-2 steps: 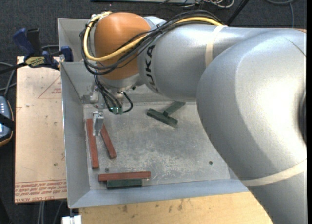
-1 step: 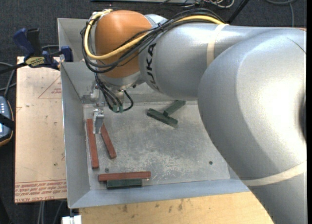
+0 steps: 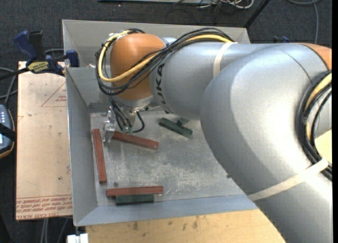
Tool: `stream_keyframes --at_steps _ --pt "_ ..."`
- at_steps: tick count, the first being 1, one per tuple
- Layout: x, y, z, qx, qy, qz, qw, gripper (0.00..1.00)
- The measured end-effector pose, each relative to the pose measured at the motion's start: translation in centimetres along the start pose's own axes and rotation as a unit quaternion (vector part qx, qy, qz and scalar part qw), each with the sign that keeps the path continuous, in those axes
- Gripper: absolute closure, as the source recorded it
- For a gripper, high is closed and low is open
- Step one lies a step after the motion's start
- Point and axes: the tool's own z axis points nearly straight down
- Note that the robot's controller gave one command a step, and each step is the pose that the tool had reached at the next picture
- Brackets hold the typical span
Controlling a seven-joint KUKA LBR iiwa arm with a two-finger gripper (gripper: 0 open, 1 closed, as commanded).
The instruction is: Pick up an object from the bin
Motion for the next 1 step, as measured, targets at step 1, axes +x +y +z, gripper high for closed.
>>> stream_keyframes --at_steps 1 --pt "0.23 0.03 0.20 0.001 0.0036 -0.001 1.0000 0.00"
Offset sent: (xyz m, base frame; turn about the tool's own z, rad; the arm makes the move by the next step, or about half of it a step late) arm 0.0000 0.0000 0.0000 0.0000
